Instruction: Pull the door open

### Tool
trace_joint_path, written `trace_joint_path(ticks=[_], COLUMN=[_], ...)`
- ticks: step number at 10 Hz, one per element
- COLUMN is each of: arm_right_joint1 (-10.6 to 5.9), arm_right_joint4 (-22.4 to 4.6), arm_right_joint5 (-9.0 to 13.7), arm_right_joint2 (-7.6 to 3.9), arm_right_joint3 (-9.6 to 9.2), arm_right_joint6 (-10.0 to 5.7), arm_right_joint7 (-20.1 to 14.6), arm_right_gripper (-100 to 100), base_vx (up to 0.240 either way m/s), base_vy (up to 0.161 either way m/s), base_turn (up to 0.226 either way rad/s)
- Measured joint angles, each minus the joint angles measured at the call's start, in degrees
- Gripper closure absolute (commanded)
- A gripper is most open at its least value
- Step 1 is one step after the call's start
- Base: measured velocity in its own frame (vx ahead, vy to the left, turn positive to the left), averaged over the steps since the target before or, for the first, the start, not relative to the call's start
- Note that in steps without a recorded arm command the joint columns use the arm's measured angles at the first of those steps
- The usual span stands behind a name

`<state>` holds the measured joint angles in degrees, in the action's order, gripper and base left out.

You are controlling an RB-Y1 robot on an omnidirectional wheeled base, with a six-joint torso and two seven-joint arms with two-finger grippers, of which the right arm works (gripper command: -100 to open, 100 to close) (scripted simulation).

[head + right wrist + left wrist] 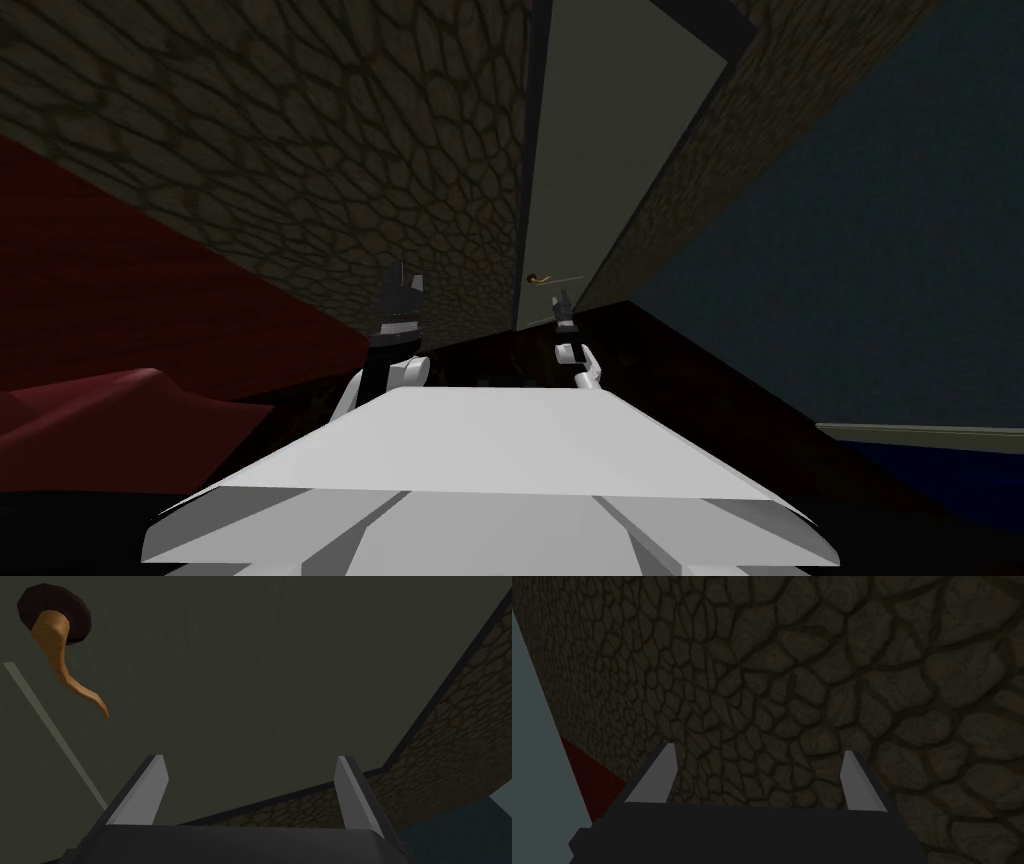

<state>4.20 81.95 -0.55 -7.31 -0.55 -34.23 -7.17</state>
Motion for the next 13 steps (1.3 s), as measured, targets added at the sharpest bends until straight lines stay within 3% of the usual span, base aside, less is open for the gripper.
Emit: trace_joint_path(ticks=[9, 11, 13], arm_right_joint1=[-5.09, -7.10, -7.62], arm_right_joint4=[-13.4, -17.3, -19.3], arm_right_joint5=[1.1, 1.4, 1.5], arm_right_joint2=[-2.04, -2.65, -2.80], arm_right_joint3=[0.79, 1.10, 1.19], arm_right_joint6=[-1.45, -2.15, -1.71], arm_right_joint7=[0.6, 0.8, 0.9], arm_right_gripper=[-100, -100, -100], base_vx=[0.030, 0.040, 0.013], base_vy=[-0.051, -0.079, -0.027], base_turn=[0.106, 0.145, 0.037])
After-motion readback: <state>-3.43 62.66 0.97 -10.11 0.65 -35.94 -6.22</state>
